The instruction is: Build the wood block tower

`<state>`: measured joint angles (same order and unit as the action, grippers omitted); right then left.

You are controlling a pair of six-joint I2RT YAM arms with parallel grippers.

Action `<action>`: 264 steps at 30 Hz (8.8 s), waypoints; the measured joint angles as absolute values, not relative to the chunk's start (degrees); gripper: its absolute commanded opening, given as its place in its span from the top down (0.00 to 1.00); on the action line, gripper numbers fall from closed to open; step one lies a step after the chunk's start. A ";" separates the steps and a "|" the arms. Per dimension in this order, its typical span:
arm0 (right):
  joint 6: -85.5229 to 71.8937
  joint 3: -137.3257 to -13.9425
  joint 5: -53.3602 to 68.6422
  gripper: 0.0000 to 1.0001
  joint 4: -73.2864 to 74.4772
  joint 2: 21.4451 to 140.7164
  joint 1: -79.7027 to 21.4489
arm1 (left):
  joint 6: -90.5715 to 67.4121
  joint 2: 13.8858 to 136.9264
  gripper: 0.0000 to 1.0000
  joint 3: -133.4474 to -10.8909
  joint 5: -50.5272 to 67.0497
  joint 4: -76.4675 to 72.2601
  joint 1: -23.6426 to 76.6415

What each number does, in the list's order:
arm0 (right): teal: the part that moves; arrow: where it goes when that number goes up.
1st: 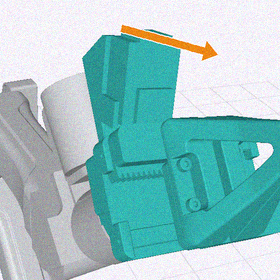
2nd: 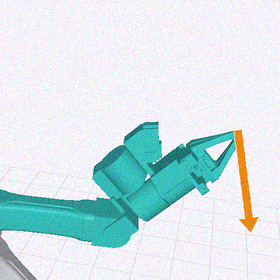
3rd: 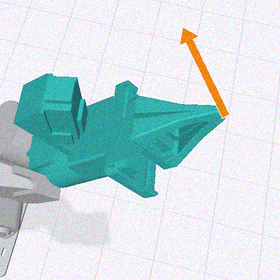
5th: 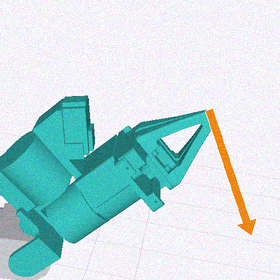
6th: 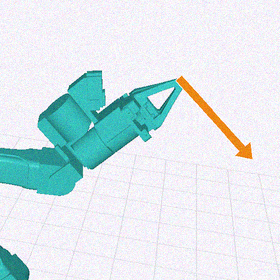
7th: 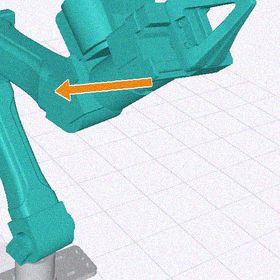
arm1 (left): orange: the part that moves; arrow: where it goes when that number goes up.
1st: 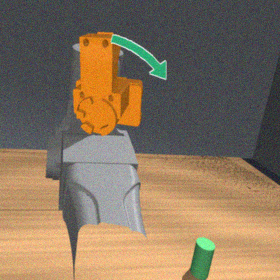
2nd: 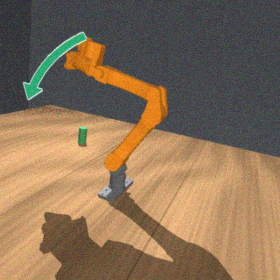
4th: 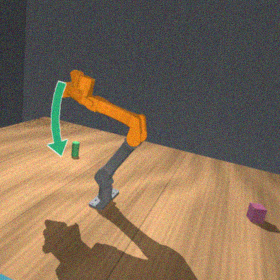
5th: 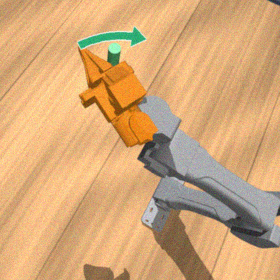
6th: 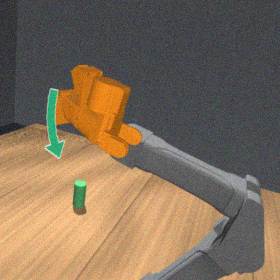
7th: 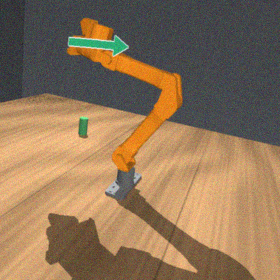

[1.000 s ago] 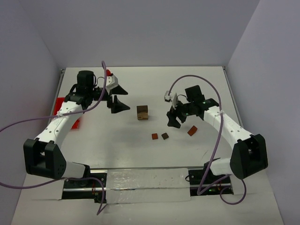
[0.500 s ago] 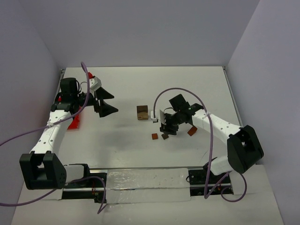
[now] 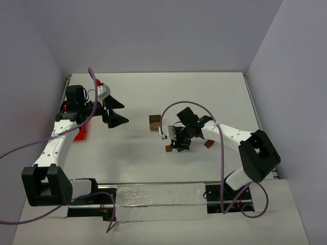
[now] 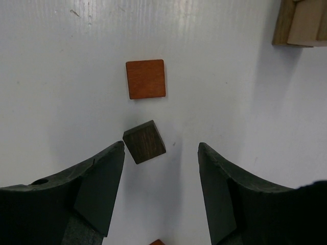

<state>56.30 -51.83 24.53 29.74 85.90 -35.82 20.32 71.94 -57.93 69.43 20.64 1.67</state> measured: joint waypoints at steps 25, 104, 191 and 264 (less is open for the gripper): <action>50.53 -58.10 23.45 0.42 27.91 96.10 -42.44 | 21.09 73.73 0.01 -60.27 69.47 24.18 0.95; 54.11 -105.08 23.68 0.80 55.94 114.63 -35.38 | 17.20 82.63 0.01 -67.89 65.36 22.05 0.95; 51.17 -106.52 21.86 0.31 54.90 116.86 -37.28 | 17.33 82.98 0.01 -66.98 65.10 20.78 0.95; 12.36 -55.48 43.16 0.00 24.56 67.72 8.84 | 4.78 115.42 0.62 -76.98 6.48 15.13 60.66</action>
<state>12.36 -55.48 43.16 24.56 67.72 8.84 4.78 115.42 -76.98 6.48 15.13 60.66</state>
